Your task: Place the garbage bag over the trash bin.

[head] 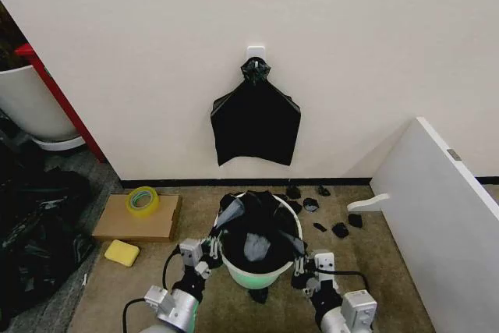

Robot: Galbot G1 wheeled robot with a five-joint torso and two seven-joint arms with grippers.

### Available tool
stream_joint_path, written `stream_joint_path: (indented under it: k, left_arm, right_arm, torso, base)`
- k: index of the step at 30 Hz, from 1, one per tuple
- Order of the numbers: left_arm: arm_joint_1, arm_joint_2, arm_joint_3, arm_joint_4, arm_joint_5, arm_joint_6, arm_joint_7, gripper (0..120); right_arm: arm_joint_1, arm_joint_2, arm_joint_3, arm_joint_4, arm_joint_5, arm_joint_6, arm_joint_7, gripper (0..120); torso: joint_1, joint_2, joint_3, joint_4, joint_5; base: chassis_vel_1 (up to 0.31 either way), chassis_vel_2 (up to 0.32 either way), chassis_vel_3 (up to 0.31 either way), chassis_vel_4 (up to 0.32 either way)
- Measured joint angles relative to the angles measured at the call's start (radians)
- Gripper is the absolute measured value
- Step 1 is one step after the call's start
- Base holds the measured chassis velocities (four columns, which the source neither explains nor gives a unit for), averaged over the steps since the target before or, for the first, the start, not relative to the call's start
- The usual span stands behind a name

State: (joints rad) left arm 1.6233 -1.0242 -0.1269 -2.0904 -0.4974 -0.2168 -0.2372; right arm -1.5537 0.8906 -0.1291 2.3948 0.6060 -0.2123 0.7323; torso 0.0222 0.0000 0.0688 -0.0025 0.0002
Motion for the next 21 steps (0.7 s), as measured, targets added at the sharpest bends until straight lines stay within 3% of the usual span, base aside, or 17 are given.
stream_joint_path:
  k: [8, 21]
  left_arm:
    - [0.052, 0.036, 0.006, -0.027, 0.079, 0.038, -0.075, 0]
    - [0.104, 0.049, -0.020, -0.060, 0.179, 0.066, -0.138, 0]
  right_arm:
    - [0.007, -0.008, -0.016, 0.029, 0.121, -0.088, 0.100, 0]
    - [-0.001, -0.010, -0.032, 0.038, 0.128, -0.124, 0.128, 0]
  torso:
    - [0.000, 0.000, 0.000, 0.0000, -0.0001]
    - [0.000, 0.000, 0.000, 0.0000, -0.0001]
  base:
    - [0.000, 0.000, 0.000, 0.000]
    - [0.000, 0.000, 0.000, 0.000]
